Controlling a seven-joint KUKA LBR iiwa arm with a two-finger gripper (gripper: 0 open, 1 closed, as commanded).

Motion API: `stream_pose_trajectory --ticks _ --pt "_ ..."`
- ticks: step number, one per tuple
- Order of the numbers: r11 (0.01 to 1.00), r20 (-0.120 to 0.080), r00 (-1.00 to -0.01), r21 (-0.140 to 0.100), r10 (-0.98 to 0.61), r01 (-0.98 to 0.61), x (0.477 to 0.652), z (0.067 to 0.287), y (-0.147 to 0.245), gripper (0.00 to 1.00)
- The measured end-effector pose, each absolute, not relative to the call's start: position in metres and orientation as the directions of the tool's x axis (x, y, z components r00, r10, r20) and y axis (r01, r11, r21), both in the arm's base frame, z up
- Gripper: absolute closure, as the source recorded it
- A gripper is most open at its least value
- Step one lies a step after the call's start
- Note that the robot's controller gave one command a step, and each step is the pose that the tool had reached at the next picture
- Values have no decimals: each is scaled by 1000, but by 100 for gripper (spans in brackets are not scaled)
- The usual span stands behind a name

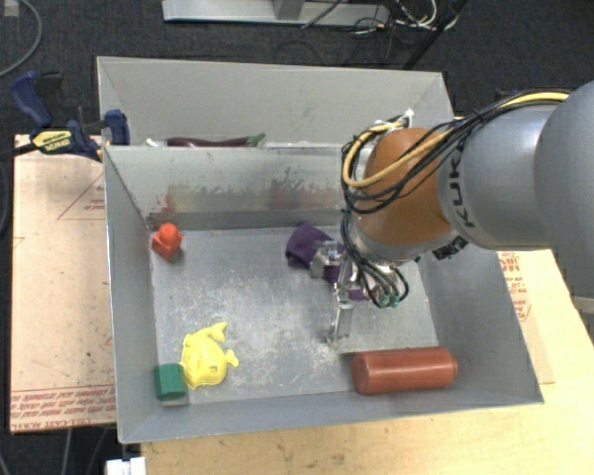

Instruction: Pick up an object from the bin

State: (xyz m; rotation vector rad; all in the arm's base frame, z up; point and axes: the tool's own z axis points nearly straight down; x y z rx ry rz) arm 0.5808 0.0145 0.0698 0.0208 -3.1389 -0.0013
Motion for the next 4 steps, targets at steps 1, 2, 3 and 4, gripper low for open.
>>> stream_pose_trajectory --ticks 1,2,3,4 --pt "1000 3 -1000 1 -13 -13 581 70 14 0" --pt "997 11 -997 0 78 78 589 80 15 0" --pt "943 1 -943 1 333 333 607 114 -1 0" --pt "972 8 -972 0 237 237 654 74 -11 100"
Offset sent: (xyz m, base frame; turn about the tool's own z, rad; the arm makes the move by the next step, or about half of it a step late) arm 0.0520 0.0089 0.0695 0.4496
